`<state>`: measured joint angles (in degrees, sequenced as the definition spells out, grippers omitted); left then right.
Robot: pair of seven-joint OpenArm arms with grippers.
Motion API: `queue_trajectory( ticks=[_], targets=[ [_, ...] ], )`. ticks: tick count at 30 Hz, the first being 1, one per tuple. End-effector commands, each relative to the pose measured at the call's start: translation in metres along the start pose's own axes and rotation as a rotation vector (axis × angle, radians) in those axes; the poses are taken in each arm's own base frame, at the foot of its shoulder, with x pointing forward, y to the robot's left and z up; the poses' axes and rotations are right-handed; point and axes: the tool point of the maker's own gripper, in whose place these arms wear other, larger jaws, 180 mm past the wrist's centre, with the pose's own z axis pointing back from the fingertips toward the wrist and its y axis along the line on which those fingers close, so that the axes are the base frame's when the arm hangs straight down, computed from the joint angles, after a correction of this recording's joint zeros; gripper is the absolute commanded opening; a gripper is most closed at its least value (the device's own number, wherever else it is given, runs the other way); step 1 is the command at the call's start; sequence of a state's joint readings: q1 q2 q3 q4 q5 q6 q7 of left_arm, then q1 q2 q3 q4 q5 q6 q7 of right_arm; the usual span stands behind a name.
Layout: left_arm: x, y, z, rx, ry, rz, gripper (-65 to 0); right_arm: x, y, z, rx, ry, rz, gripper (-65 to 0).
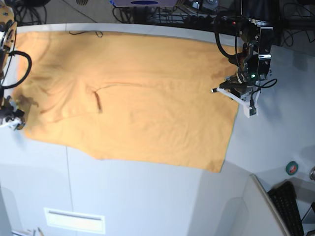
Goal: Layout the t-shirt on the table in an organized manner, then fold the t-shirt properly
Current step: 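Grasp the shirt edge with the right gripper and drag it outward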
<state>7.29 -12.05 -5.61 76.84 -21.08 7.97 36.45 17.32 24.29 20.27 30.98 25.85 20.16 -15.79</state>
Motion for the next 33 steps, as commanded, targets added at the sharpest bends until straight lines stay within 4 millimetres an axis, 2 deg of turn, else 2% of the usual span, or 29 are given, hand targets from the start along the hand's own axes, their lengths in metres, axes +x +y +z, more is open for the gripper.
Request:
queue_trajectory(
  ticks=[1, 5, 12, 16, 21, 26, 29, 33],
  targets=[
    [0.008, 0.011, 0.000, 0.028, -0.015, 0.010, -65.0, 0.031, -0.001, 0.004, 0.004, -0.071, 0.016, -33.2],
    [0.006, 0.019, -0.002, 0.046, -0.007, 0.024, -65.0, 0.025, -0.001, 0.000, 0.002, -0.066, 0.011, -26.7],
    [0.008, 0.013, -0.001, 0.032, -0.014, 0.026, -65.0, 0.007, -0.008, -0.002, -0.010, -0.055, -0.007, -26.7],
    [0.017, 0.007, 0.003, 0.017, -0.040, 0.024, -65.0, -0.002, 0.006, -0.006, 0.014, -0.049, -0.001, -27.5],
    [0.031, 0.002, 0.009, 0.003, -0.080, 0.018, -65.0, -0.010, 0.024, -0.006, 0.049, -0.032, 0.122, -39.8],
    [0.033, 0.000, 0.010, -0.001, -0.086, 0.014, -65.0, -0.008, 0.024, -0.006, 0.045, -0.035, 0.122, -49.1],
    [0.033, -0.005, 0.010, -0.032, -0.085, -0.010, -65.0, -0.006, 0.025, -0.006, 0.047, -0.042, 0.121, -64.1],
    [0.029, -0.012, 0.009, -0.070, -0.075, -0.049, -65.0, 0.008, 0.034, -0.002, 0.068, -0.081, 0.148, -65.0]
  ],
)
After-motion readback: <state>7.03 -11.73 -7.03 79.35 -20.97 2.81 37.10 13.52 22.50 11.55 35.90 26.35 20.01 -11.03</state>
